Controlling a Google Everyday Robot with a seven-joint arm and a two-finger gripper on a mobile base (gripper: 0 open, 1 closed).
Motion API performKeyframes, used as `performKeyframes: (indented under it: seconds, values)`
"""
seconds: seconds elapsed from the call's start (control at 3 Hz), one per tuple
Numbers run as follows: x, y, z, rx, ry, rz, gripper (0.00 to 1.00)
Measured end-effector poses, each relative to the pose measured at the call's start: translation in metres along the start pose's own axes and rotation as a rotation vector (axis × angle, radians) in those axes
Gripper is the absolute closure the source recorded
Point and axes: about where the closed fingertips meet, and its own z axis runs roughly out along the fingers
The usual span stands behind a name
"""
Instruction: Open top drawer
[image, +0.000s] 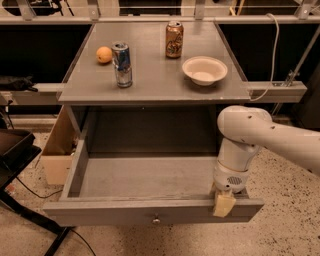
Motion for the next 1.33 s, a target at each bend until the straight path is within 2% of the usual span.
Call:
performKeyframes:
  seconds: [0.67, 1.0, 1.33]
  values:
    - [0.006, 0.017, 0.008, -0.059, -0.008, 0.004, 1.0]
    - [0.005, 0.018, 0.008, -0.059, -0.008, 0.004, 1.0]
    - [0.008, 0.024, 0.012, -0.082, -0.009, 0.011, 1.0]
